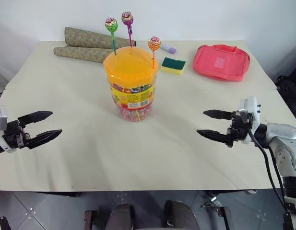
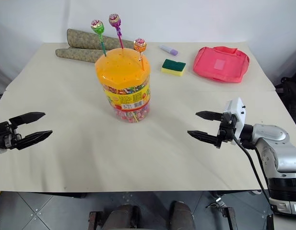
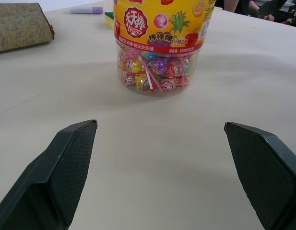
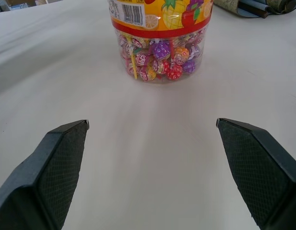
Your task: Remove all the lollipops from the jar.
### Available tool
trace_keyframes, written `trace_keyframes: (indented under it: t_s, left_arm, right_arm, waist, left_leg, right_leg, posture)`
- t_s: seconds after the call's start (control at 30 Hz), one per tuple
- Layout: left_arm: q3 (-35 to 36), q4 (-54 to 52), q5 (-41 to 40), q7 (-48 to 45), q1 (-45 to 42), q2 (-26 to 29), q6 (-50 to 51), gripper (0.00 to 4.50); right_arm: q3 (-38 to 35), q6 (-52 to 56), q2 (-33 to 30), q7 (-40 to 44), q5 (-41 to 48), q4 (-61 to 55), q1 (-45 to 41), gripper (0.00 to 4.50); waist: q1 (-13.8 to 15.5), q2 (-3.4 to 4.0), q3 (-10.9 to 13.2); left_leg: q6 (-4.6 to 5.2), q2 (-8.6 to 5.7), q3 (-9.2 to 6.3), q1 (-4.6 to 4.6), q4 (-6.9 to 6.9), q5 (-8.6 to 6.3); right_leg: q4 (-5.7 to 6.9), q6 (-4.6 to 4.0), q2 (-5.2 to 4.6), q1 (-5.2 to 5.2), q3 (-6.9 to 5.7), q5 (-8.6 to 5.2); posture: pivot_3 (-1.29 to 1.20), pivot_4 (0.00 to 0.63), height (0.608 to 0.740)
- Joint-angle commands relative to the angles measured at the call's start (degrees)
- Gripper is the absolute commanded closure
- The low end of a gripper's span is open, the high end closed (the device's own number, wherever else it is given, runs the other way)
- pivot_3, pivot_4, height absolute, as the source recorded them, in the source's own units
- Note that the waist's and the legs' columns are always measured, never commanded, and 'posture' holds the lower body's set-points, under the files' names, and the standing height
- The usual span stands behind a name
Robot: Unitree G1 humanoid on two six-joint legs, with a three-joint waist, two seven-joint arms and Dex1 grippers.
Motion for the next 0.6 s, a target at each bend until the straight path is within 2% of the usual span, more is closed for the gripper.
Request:
trace_keyframes:
  t_s: [0.03, 0.23, 0.47, 0.6]
  left_arm:
    - [0.5, 0.6, 0.1, -0.8, -0.3, 1.3, 0.2, 0.00]
    - [0.8, 2.0, 1.5, 2.7, -1.3, 2.0, 0.7, 0.00]
    - [-0.2, -3.1, 2.0, 3.4, -4.6, 3.8, 0.7, 0.00]
    - [-6.0, -5.9, 2.9, 5.0, -14.5, 5.2, 5.6, 0.00]
  right_arm:
    - [-2.4, -0.7, -0.8, -0.2, 0.9, -1.2, -0.5, 0.04]
    - [-2.9, -0.6, -1.0, -0.4, 1.2, -1.3, -0.3, 0.04]
    - [-5.0, 2.0, -1.3, -2.3, 4.0, -6.5, -1.9, 0.04]
    - [-6.5, 5.5, -1.2, -5.1, 8.1, -11.5, -4.4, 0.04]
  waist:
    - [0.0, 0.00, 0.0]
    - [0.0, 0.00, 0.0]
    - [0.0, -0.01, 0.0]
    - [0.4, -0.05, 0.0]
  left_leg:
    - [0.00, 0.00, 0.00, 0.00, 0.00, 0.00]
    - [0.00, 0.00, 0.01, 0.00, 0.00, 0.00]
    - [0.00, 0.00, 0.01, -0.01, 0.01, 0.00]
    - [0.00, 0.00, -0.01, -0.02, 0.05, 0.00]
  right_leg:
    - [0.00, 0.00, 0.00, 0.00, 0.00, 0.00]
    - [0.00, 0.00, 0.00, -0.01, 0.01, 0.00]
    - [0.01, 0.00, 0.00, -0.02, 0.03, 0.00]
    - [0.07, 0.00, 0.00, -0.02, 0.02, 0.00]
  posture:
    - [0.00, 0.150, 0.740]
    - [0.00, 0.150, 0.740]
    - [0.00, 0.150, 0.740]
    - [0.00, 0.150, 0.740]
